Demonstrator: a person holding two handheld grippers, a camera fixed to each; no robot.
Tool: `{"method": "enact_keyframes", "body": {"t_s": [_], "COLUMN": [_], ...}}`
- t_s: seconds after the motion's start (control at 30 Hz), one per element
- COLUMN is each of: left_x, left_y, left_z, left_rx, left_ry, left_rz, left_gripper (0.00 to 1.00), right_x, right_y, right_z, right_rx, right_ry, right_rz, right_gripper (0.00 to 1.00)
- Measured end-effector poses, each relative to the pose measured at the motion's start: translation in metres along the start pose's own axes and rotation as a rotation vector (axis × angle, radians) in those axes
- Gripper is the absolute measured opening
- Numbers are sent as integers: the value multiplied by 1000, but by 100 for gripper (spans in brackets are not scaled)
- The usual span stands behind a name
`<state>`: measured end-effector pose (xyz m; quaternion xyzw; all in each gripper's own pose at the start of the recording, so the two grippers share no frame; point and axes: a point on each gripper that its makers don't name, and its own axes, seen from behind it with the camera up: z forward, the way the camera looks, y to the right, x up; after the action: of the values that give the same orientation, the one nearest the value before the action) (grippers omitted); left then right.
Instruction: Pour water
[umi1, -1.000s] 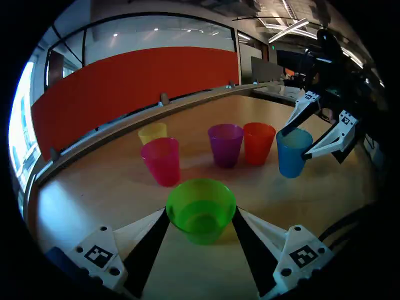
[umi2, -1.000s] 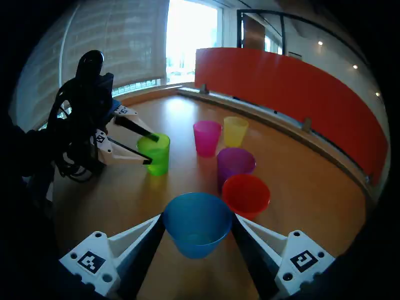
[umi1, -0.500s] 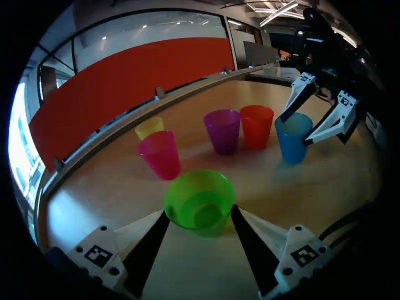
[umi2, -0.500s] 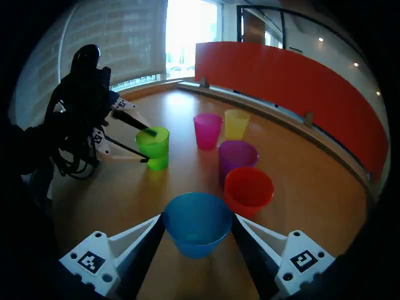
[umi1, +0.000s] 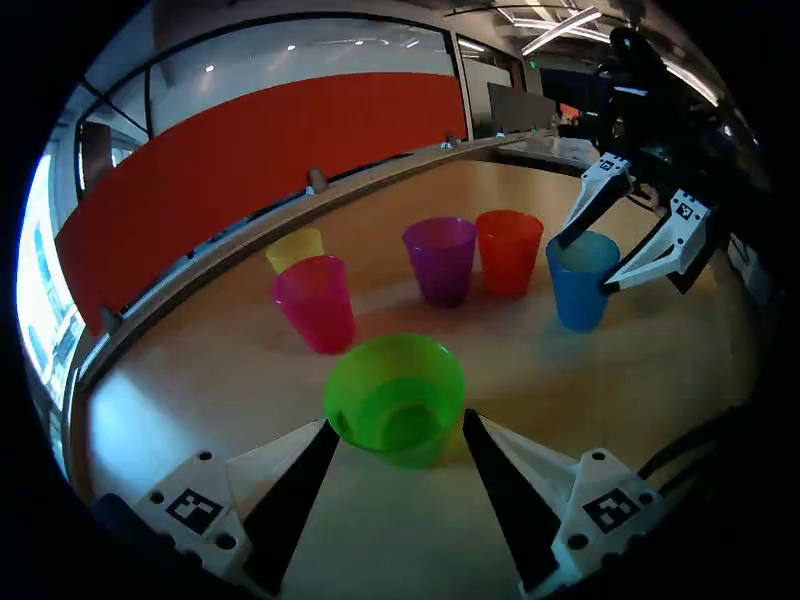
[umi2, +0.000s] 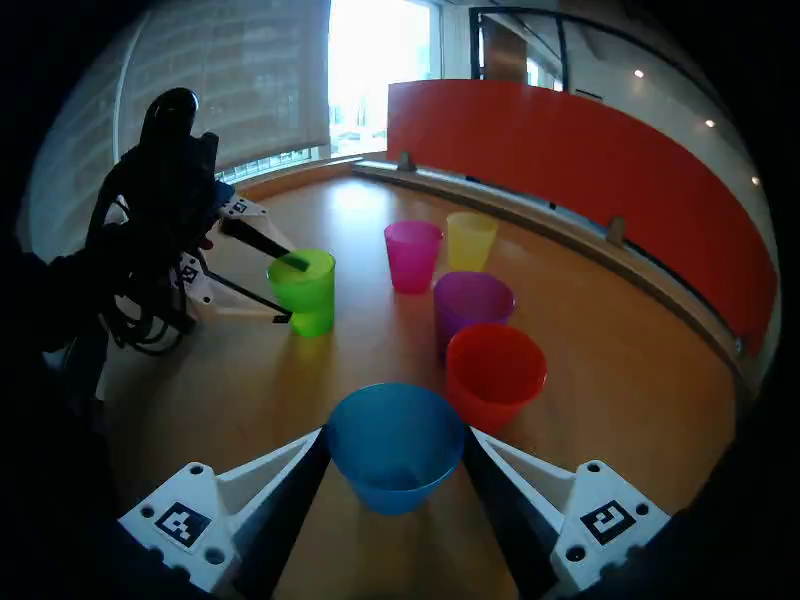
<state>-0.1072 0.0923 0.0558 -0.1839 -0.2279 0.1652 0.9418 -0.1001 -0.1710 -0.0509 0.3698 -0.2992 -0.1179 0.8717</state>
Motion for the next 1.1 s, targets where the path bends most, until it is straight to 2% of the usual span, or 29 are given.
{"method": "enact_keyframes", "body": {"t_s": [0.5,0.8,1.1], "left_x": [-9,-14,-17], "left_y": [5,8,9], "left_z": [0,-5,-10], "left_rx": [-2,-3,-5], "left_ry": [-20,-19,-31], "left_rz": [8,6,17], "left_gripper": [90,90,90], "right_x": [-7,-43,-49], "right_y": [-2,-3,-4], "right_z": [-2,2,0], "right_rx": [-2,-21,-23], "right_ry": [-7,-87,-89], "right_rz": [19,8,22], "right_gripper": [95,95,94]}}
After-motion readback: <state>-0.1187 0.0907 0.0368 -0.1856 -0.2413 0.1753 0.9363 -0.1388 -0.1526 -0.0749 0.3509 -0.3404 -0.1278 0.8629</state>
